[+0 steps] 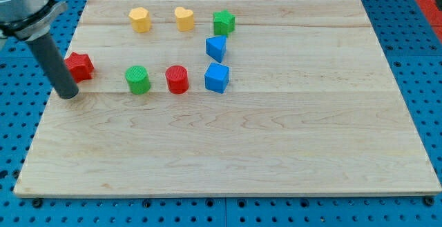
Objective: Push the red star below the yellow hexagon
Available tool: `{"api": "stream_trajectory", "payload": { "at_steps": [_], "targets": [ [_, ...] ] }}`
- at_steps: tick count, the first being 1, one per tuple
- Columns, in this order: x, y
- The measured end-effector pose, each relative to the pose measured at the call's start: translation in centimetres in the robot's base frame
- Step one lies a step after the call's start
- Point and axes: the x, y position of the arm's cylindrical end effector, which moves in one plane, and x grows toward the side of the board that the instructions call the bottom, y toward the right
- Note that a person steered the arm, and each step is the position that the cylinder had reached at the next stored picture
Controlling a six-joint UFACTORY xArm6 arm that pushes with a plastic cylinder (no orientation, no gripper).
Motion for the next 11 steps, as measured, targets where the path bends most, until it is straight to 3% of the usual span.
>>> {"api": "stream_trajectory", "payload": {
  "at_steps": [2, 4, 5, 6, 7, 8, 11],
  "targets": [
    [-7.2, -1.0],
    [-8.1, 6.8],
    [-9.9, 6.7],
    [-7.2, 5.5],
    [-5.5, 8.0],
    [-5.7, 10.9],
    [-7.2, 11.0]
  ]
}}
